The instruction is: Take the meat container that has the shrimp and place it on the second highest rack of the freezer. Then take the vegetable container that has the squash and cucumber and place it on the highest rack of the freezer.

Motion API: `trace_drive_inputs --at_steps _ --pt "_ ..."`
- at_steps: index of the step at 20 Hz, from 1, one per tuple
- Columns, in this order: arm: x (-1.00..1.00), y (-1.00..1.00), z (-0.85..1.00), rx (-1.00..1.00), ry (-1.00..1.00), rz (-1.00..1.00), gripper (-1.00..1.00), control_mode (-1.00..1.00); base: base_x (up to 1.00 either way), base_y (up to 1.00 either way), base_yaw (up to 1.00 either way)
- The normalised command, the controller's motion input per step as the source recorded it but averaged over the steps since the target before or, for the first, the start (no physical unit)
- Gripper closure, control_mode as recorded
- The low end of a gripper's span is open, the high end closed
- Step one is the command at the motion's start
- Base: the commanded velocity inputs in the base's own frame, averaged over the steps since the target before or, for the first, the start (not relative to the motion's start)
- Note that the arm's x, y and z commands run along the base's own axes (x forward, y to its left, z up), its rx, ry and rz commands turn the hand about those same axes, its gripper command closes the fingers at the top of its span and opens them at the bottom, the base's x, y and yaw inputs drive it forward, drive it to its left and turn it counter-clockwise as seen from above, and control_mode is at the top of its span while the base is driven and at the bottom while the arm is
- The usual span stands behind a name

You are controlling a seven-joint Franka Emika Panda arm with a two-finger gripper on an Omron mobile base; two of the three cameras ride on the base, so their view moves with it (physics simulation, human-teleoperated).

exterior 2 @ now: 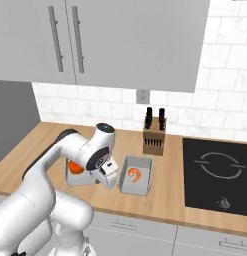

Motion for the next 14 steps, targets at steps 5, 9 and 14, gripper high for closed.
trace_drive_inputs --at_steps 5,9,14 --pt "-0.2 0.0 1.0 -0.02 0.01 0.31 1.0 -1.0 0.0 0.0 0.0" --pt "-0.38 0.0 1.0 -0.01 0.0 0.45 1.0 -1.0 0.0 0.0 0.0" --pt "-0.21 -0.02 1.0 0.0 0.0 0.56 1.0 -1.0 0.0 0.0 0.0"
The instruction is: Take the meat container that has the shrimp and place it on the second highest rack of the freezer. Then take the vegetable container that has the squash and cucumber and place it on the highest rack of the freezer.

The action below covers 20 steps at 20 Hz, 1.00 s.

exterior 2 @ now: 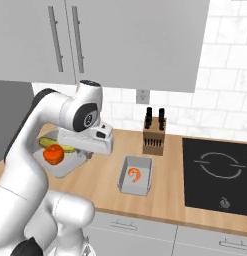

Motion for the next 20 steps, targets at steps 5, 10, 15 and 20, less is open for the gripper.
trace_drive_inputs --at_steps 5,10,15,20 --pt "-0.19 -0.08 1.0 0.0 0.0 0.48 1.0 -1.0 0.0 0.0 0.0" --pt "-0.23 -0.02 0.58 0.0 0.0 0.21 1.0 -1.0 0.0 0.0 0.0" --pt "0.0 0.0 0.0 0.0 0.0 0.0 1.0 1.0 -0.07 0.0 0.01" --pt "0.0 0.0 0.0 0.0 0.0 0.0 1.0 1.0 -0.68 0.0 0.0"
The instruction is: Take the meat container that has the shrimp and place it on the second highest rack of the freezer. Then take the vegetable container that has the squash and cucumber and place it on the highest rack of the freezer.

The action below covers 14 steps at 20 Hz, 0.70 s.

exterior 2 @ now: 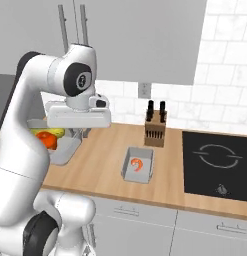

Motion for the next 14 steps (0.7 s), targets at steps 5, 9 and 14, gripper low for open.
trace_drive_inputs --at_steps 5,9,14 --pt "0.0 0.0 0.0 0.0 0.0 0.0 1.0 1.0 -0.43 0.0 0.11" --pt "0.0 0.0 0.0 0.0 0.0 0.0 1.0 1.0 0.0 0.01 0.74" --pt "0.0 0.0 0.0 0.0 0.0 0.0 1.0 1.0 0.1 0.0 1.0"
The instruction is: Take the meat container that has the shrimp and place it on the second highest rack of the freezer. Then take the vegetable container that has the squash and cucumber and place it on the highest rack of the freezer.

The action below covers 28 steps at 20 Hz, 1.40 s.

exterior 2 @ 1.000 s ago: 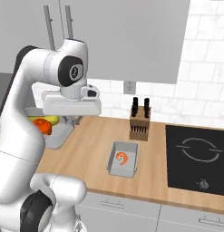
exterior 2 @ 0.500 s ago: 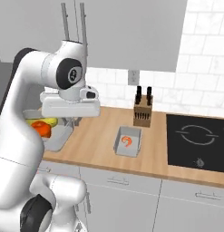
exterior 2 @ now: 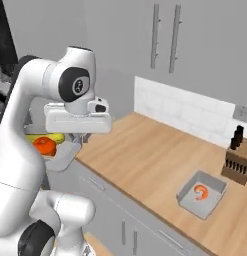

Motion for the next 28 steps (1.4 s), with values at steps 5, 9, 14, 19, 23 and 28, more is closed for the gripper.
trace_drive_inputs --at_steps 5,9,14,19,23,28 --pt "0.0 0.0 0.0 0.0 0.0 0.0 1.0 1.0 0.1 0.02 0.99" --pt "0.0 0.0 0.0 0.0 0.0 0.0 1.0 1.0 0.06 0.22 0.85" --pt "0.0 0.0 0.0 0.0 0.0 0.0 1.0 1.0 0.15 0.42 0.85" --pt "0.0 0.0 0.0 0.0 0.0 0.0 1.0 1.0 0.56 0.44 0.56" --pt "0.0 0.0 0.0 0.0 0.0 0.0 1.0 1.0 0.97 0.34 0.15" --pt "0.0 0.0 0.0 0.0 0.0 0.0 1.0 1.0 0.99 0.48 -0.09"
